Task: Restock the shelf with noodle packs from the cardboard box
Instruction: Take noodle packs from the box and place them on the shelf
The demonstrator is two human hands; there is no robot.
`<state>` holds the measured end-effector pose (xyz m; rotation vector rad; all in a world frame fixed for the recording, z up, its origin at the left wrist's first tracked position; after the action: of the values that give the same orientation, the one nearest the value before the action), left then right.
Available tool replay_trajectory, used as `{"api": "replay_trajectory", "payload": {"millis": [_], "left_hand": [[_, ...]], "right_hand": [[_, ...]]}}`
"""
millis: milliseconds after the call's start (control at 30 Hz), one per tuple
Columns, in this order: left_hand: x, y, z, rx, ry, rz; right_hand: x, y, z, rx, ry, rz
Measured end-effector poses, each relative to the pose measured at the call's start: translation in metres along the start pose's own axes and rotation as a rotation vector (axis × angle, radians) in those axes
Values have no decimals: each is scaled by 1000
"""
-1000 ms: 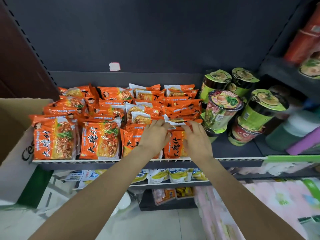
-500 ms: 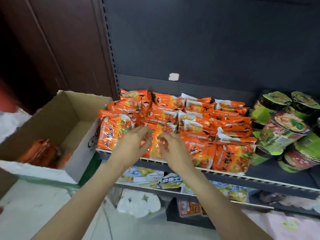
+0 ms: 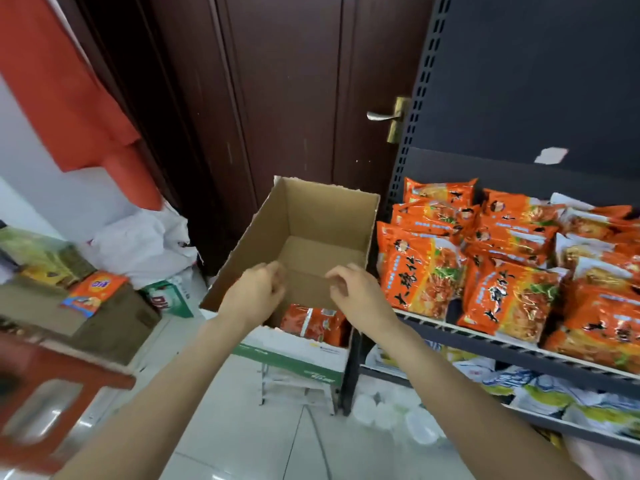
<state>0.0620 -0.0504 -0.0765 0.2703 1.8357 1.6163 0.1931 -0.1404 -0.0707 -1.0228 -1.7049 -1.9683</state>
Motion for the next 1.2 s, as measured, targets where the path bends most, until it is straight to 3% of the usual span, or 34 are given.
{"api": "replay_trajectory", "payload": {"millis": [233,500,700,833,1000,1200], "left_hand": [[62,-44,54,193,45,19],[107,-116,101,443,45,128],[105,-126,116,410,-26,125],[108,-129,117,405,12,2],[118,-134,117,398,97,-146],[119,-129,114,365,142,-182]], "right_hand": [[-30,-78,77,202,-191,-87],[-107,-171,123,387,-407,0],[-137,-203,129,506,-517,-82],[-147,-214,122,581,-551,-163],[-160,-214,113,559,-649,-232],[-142,-197,117,533,-663,-146]]}}
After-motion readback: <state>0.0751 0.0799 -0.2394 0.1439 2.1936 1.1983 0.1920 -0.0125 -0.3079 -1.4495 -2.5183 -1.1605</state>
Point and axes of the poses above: each hand's wrist, its own z-axis towards the middle knuckle, its own y-axis out of the back of the hand, x = y × z, the point moved 10 cm from there along z, towards the middle knuckle, and after that the axes turned 6 degrees about z, right-handed, at the moved point
